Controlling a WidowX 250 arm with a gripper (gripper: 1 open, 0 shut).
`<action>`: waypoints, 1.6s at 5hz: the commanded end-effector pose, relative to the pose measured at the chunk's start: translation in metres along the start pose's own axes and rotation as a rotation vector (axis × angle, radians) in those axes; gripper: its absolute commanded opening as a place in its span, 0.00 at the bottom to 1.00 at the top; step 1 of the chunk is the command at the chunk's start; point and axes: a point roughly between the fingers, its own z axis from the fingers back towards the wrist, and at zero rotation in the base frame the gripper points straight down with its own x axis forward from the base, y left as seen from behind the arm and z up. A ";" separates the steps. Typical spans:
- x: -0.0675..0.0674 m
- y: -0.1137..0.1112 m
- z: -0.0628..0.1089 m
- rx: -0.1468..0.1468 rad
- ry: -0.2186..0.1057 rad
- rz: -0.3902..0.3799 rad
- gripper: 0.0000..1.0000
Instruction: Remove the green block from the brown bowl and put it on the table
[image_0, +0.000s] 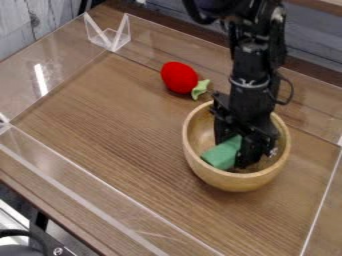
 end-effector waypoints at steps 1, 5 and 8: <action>0.005 0.006 0.034 0.028 -0.091 0.016 0.00; -0.013 0.081 0.109 0.106 -0.217 0.228 0.00; -0.069 0.180 0.081 0.162 -0.171 0.350 0.00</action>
